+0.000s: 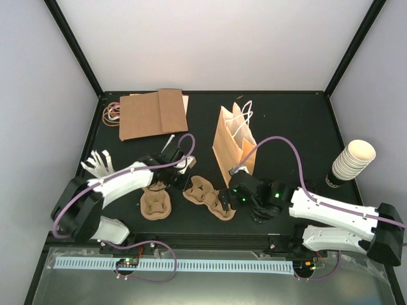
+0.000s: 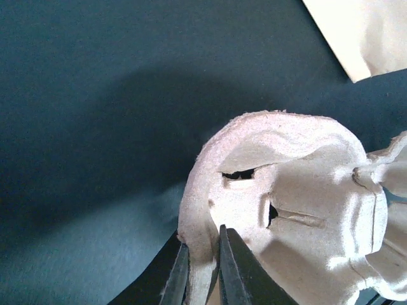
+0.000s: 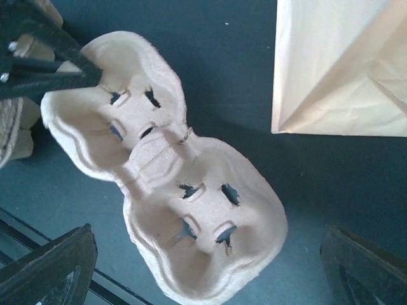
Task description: Pack the takeout coffee
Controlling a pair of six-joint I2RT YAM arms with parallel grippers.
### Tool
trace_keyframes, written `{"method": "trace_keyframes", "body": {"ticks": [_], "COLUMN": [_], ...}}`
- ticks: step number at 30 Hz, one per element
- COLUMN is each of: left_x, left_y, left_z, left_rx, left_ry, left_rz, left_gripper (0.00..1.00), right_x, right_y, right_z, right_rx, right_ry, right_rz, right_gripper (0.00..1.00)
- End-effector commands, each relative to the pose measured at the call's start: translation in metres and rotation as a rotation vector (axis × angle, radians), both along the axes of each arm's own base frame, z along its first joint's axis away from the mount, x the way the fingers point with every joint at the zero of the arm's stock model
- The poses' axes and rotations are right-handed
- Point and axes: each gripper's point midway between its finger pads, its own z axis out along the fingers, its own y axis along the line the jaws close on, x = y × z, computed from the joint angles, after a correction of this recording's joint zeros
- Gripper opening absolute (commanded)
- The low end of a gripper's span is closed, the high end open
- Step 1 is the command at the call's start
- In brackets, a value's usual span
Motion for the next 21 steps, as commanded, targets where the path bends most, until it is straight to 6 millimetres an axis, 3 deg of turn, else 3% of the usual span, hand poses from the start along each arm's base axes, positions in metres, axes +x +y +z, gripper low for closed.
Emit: {"method": "trace_keyframes", "body": {"ticks": [1,12,21], "left_x": [0.001,-0.019,-0.025], "left_y": [0.017,0.040,0.040], "left_z": [0.017,0.028,0.025], "left_rx": [-0.028,-0.130,-0.206], "left_ry": [-0.039,-0.057,-0.043], "left_rz": [0.201,0.402,0.445], "left_gripper": [0.15,0.14,0.13], "right_x": [0.010,0.019,0.030], "right_y": [0.020,0.063,0.054], "right_z": [0.016,0.034,0.050], "right_rx": [0.065,0.102,-0.001], "right_ry": [0.038,0.027,-0.071], "right_rz": [-0.095,-0.063,-0.022], "right_gripper": [0.98,1.00,1.00]}}
